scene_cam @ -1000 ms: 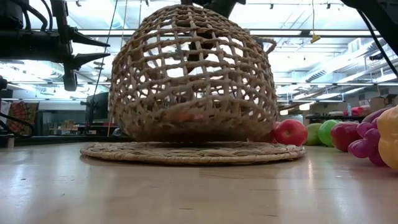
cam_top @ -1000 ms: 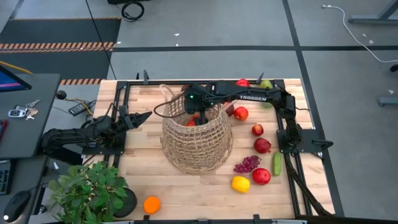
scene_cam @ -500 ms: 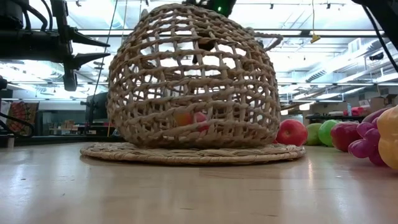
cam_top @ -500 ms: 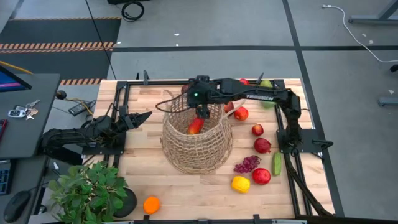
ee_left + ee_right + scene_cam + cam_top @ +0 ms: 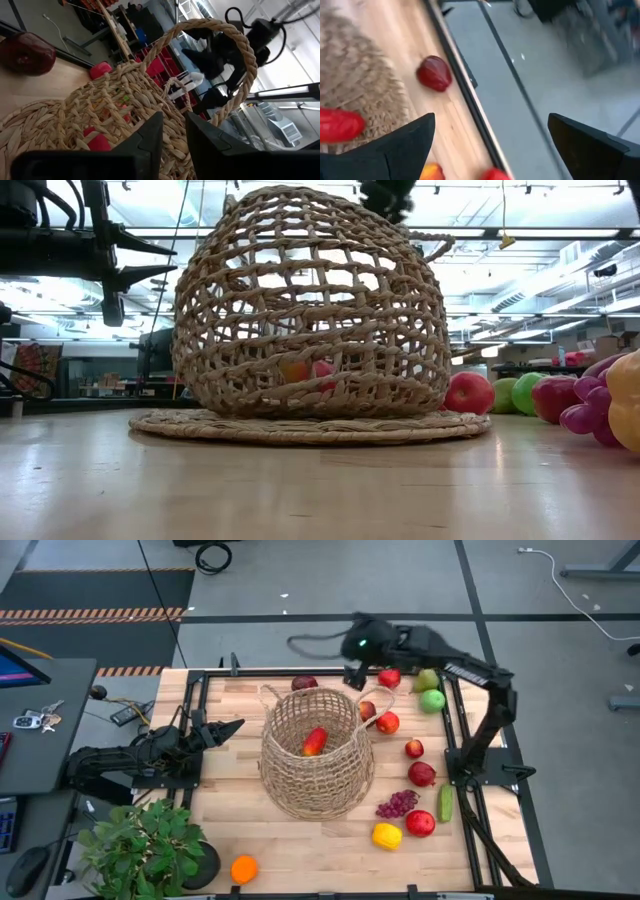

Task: Build produce basket
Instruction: Put the red apple into the basket

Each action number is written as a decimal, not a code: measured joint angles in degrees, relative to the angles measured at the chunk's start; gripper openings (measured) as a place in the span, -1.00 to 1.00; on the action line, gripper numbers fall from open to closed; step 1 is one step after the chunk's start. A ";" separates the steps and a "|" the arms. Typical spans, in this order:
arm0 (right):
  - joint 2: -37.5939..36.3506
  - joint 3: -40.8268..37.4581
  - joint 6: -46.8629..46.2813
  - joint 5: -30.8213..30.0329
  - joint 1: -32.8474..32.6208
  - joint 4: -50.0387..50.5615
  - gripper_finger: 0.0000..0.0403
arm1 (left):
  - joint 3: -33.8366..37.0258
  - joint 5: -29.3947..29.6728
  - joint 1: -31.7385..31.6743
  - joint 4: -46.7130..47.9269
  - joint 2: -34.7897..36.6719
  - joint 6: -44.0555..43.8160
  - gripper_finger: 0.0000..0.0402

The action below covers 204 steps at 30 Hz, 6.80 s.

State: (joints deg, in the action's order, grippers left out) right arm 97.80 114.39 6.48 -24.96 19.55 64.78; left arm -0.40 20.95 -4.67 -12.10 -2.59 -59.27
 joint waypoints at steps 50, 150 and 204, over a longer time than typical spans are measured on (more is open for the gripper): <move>-4.22 -40.28 -13.77 20.03 29.49 -25.35 0.98 | 0.00 0.00 -0.02 -0.02 0.00 0.01 -0.56; 4.11 -12.14 -43.48 73.55 24.95 -23.61 0.60 | 0.00 -0.01 0.00 -0.01 -0.01 0.01 -0.56; 8.60 -18.56 -42.79 40.66 -8.37 -28.94 0.60 | -0.02 0.02 0.00 -0.01 -0.02 -0.01 -0.56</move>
State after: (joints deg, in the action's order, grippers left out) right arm 106.40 95.83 -36.31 15.70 11.18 35.84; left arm -0.43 20.97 -4.67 -12.11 -2.61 -59.29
